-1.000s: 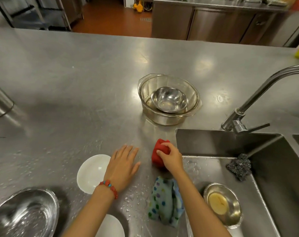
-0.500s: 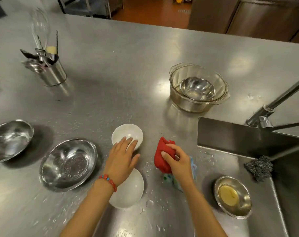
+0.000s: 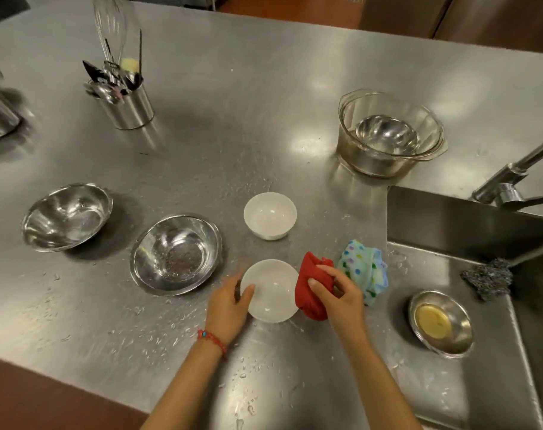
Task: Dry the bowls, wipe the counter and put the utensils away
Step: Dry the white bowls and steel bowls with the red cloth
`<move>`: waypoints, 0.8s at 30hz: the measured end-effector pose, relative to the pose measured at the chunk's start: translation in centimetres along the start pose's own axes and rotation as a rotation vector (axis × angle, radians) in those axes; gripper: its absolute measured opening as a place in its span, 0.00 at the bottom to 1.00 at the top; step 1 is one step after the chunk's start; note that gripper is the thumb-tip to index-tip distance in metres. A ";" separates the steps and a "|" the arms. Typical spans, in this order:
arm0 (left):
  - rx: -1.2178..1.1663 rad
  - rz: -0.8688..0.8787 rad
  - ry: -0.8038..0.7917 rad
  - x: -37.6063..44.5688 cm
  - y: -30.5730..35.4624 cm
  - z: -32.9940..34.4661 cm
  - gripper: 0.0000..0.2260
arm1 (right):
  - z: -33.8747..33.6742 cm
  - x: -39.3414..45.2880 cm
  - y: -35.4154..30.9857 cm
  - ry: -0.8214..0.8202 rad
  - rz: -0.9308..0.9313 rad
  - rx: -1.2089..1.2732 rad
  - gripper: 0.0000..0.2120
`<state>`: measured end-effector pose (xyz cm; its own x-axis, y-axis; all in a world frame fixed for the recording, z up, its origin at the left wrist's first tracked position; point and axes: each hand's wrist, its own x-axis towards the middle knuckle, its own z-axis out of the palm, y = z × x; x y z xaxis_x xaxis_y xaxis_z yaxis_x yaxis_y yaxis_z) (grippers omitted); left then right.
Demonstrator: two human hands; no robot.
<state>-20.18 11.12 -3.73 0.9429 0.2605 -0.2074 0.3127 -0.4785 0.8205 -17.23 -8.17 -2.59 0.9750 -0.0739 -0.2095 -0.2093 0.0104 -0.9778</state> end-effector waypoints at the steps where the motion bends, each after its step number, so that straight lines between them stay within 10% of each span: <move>1: -0.098 -0.060 -0.036 -0.1 -0.2 0.0 0.12 | 0.2 -0.3 0.1 0.009 0.001 0.001 0.15; 7: -0.826 -0.403 -0.248 -0.2 -1.4 -0.3 0.12 | 0.7 -1.1 0.2 0.054 -0.003 -0.012 0.14; 24: -1.081 -0.439 -0.273 -0.5 -1.0 0.3 0.17 | 1.8 -3.3 -3.5 0.002 -0.064 0.073 0.17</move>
<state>-20.92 11.27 -4.64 0.8141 -0.0236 -0.5802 0.4785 0.5933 0.6473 -19.53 -6.16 1.55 0.9861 -0.0786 -0.1463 -0.1403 0.0778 -0.9871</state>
